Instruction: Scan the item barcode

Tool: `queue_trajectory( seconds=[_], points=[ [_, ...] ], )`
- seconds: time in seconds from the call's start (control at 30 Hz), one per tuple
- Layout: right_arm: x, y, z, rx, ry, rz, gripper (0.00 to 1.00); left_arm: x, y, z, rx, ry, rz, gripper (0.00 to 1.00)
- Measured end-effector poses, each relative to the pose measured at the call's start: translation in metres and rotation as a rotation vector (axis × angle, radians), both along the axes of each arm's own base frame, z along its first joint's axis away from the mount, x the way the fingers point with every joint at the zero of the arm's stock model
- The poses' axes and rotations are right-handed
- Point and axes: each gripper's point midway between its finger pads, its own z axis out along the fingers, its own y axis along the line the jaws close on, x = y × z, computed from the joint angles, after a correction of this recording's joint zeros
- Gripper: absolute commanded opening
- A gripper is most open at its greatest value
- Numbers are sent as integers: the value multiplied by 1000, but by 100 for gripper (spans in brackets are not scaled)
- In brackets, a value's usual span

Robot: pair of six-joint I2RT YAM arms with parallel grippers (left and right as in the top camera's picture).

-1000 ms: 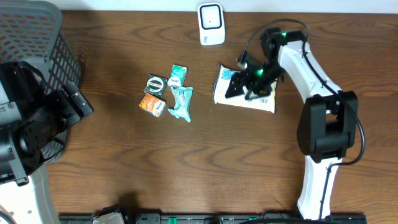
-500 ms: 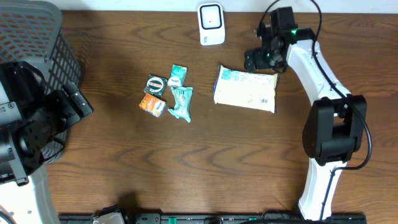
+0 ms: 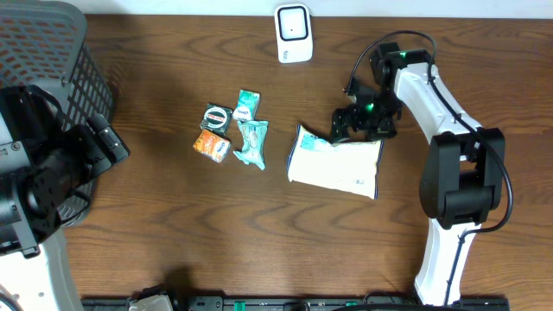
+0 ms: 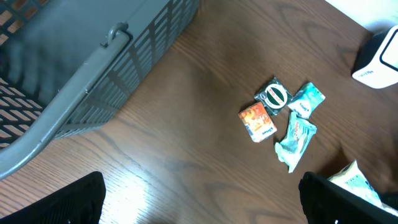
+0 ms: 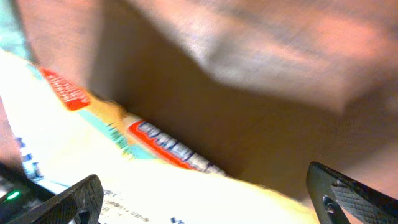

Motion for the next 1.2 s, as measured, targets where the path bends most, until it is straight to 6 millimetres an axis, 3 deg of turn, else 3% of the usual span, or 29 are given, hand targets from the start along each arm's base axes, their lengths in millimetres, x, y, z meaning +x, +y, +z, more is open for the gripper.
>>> queue_trajectory(
  seconds=[0.1,0.27,0.43,0.9,1.2],
  points=[
    [-4,4,8,28,14,-10,99,0,0,0,0,0,0,98],
    [11,3,25,24,-94,2,99,0,0,0,0,0,0,98],
    [19,2,36,35,-200,131,99,0,0,0,0,0,0,98],
    [18,4,34,78,-309,401,99,0,0,0,0,0,0,98],
    [-22,3,1,111,-189,467,99,0,0,0,0,0,0,98]
  ],
)
